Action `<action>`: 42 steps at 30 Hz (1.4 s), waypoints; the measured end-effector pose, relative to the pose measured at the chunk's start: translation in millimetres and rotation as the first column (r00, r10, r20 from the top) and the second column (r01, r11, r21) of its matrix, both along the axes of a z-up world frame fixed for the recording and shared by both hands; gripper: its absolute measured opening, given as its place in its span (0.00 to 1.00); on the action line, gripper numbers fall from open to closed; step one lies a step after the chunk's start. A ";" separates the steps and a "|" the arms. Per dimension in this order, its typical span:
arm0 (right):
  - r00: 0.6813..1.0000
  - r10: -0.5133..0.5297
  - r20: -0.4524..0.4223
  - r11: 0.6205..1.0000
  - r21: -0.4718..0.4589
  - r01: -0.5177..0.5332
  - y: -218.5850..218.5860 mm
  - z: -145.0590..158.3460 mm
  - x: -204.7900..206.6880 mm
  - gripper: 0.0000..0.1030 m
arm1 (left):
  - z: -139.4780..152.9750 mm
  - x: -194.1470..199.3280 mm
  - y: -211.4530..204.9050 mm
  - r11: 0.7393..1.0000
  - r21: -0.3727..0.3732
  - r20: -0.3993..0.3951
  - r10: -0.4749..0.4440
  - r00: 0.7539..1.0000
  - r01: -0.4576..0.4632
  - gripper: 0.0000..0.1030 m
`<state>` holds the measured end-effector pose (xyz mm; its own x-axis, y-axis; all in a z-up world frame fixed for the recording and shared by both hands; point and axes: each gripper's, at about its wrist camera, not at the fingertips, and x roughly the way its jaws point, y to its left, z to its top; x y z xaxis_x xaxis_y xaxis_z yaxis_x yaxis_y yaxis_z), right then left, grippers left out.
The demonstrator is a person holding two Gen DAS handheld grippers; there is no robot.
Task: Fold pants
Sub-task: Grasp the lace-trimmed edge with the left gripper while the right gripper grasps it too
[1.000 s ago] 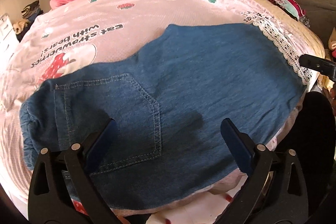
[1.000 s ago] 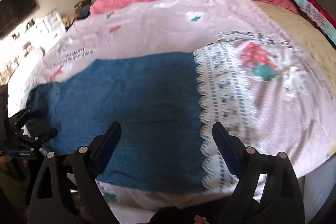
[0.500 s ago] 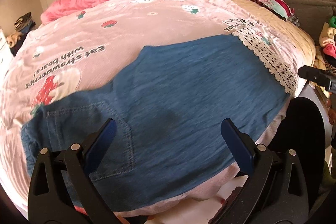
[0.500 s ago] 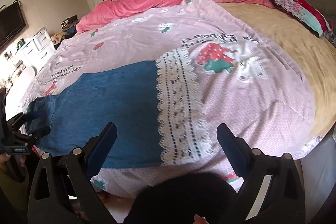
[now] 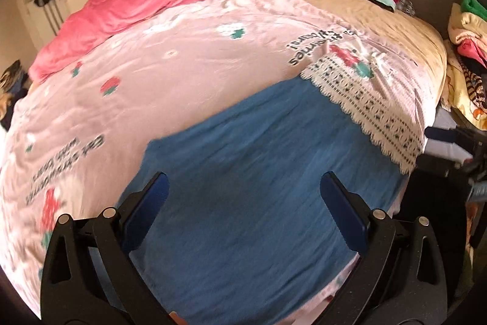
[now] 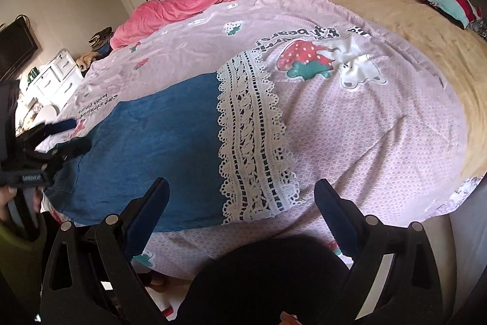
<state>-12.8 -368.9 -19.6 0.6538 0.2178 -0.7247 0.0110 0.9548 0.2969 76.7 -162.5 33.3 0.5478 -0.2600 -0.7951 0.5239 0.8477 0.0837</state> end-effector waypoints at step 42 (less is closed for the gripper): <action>0.996 0.017 -0.086 0.985 0.174 -0.002 -9.4 -25.4 38.6 0.37 | -64.0 132.9 -131.4 0.912 -0.225 -0.298 -0.400 0.867 0.343 0.36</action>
